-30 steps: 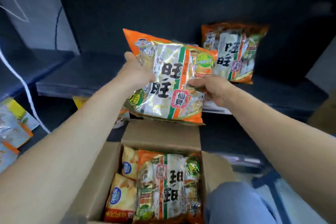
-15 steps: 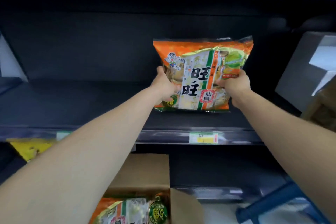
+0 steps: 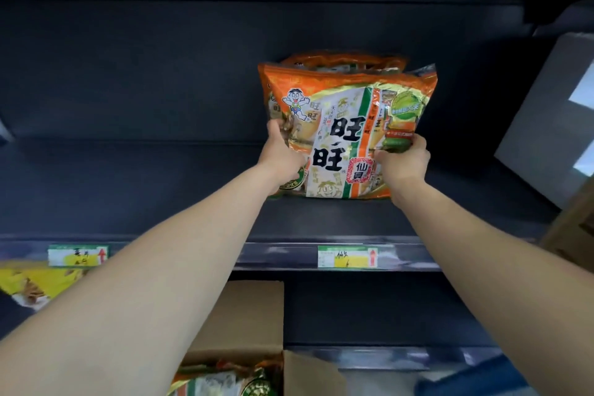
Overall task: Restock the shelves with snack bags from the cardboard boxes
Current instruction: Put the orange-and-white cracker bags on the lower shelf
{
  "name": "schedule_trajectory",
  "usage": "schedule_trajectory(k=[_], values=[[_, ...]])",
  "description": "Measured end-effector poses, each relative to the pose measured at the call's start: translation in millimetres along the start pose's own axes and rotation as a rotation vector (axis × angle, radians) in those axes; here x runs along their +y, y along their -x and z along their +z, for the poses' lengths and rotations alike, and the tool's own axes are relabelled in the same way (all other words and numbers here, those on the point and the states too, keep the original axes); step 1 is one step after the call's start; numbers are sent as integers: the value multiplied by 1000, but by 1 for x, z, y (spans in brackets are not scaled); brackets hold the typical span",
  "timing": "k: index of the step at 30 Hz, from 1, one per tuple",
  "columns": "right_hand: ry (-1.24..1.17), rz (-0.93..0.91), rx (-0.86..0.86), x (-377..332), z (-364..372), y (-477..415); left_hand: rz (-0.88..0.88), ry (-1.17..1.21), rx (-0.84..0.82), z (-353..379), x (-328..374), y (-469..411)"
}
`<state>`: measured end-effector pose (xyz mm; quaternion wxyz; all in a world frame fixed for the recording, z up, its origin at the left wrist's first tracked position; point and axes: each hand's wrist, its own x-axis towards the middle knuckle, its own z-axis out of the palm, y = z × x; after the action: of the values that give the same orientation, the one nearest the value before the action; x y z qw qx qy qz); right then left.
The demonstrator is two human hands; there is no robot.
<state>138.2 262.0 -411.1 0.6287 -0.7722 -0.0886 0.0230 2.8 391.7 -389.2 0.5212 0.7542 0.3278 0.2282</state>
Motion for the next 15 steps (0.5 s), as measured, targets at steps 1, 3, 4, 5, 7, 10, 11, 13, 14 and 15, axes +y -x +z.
schedule_trajectory(k=[1,3,4,5,7,10,11,13,14,15], values=[[29,1,29,-2,0,6,4,-27,0,-2,-1,2],[92,-13,85,-7,0,22,15,-74,17,-9,-2,8],[118,-37,104,-11,0,32,19,-94,32,-14,-2,11],[143,-70,113,-16,0,42,23,-116,50,-19,-3,16],[167,-137,80,-25,0,68,31,-163,70,-33,-6,30],[133,-216,-118,-35,5,117,58,-181,54,-62,-13,60],[131,-235,-215,-36,10,137,61,-182,54,-75,-19,71],[144,-271,-413,-31,22,179,48,-223,61,-101,-37,98],[168,-279,-508,-27,29,199,33,-239,73,-114,-48,113],[202,-273,-607,-21,38,219,11,-250,84,-127,-62,127]])
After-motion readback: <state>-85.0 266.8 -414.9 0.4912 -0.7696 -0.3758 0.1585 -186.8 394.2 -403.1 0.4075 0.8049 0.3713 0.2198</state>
